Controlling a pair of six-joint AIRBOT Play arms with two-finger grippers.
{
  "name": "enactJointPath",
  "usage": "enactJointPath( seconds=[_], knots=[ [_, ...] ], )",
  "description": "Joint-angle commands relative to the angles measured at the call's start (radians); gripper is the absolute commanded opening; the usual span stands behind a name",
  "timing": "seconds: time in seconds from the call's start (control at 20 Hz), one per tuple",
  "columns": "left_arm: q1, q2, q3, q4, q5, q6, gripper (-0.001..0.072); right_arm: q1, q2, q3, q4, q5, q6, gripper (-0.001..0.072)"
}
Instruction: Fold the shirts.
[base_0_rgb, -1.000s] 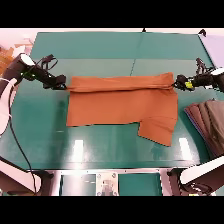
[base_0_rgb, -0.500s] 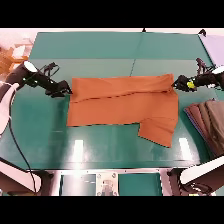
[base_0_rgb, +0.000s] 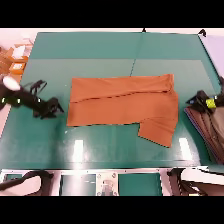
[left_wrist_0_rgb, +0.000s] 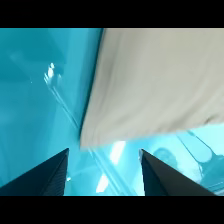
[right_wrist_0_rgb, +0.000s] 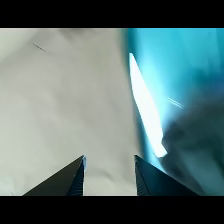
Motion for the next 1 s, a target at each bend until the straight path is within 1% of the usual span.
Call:
enactJointPath(
  seconds=[0.0,0.1,0.2,0.25,0.3,0.35,0.4,0.45,0.55,0.6,0.65,0.7,0.75,0.8,0.95],
  knots=[
    [0.003,0.265,-0.338,-0.087,0.186,-0.038,0.0519,-0.136,0.169,-0.257,0.003,-0.056,0.035,0.0364],
    [-0.014,0.310,-0.455,-0.183,0.287,-0.024,0.0519,-0.157,0.216,-0.336,0.018,-0.104,0.047,0.0365],
    [-0.094,0.307,-0.528,-0.259,0.405,-0.018,0.0519,-0.147,0.229,-0.384,0.055,-0.115,0.046,0.0366],
    [-0.151,0.307,-0.545,-0.289,0.501,-0.019,0.0519,-0.136,0.229,-0.401,0.066,-0.115,0.046,0.0366],
    [-0.201,0.307,-0.550,-0.294,0.595,-0.035,0.0519,-0.123,0.229,-0.414,0.066,-0.115,0.046,0.0367],
    [-0.241,0.307,-0.550,-0.294,0.687,-0.073,0.0519,-0.111,0.229,-0.428,0.067,-0.115,0.047,0.0368],
    [-0.268,0.306,-0.550,-0.301,0.756,-0.097,0.0519,-0.106,0.229,-0.441,0.067,-0.114,0.047,0.0389],
    [-0.278,0.293,-0.549,-0.314,0.790,-0.106,0.0519,-0.105,0.229,-0.456,0.070,-0.109,0.048,0.0433],
    [-0.278,0.228,-0.549,-0.382,0.808,-0.106,0.0518,-0.105,0.229,-0.488,0.100,-0.108,0.050,0.0437],
    [-0.278,0.201,-0.549,-0.435,0.807,-0.071,0.0517,-0.105,0.229,-0.501,0.105,-0.106,0.050,0.0438],
    [-0.278,0.185,-0.549,-0.503,0.808,-0.009,0.0474,-0.105,0.229,-0.513,0.105,-0.103,0.050,0.0443],
    [-0.278,0.184,-0.549,-0.557,0.814,0.049,0.0315,-0.105,0.229,-0.525,0.106,-0.097,0.050,0.0512],
    [-0.278,0.185,-0.548,-0.595,0.820,0.093,0.0173,-0.105,0.229,-0.536,0.111,-0.090,0.050,0.0546],
    [-0.278,0.185,-0.549,-0.619,0.819,0.128,0.0025,-0.105,0.229,-0.549,0.111,-0.087,0.050,0.0546],
    [-0.278,0.185,-0.549,-0.621,0.806,0.170,0.0021,-0.100,0.229,-0.600,0.111,-0.098,0.050,0.0546]
  ],
)
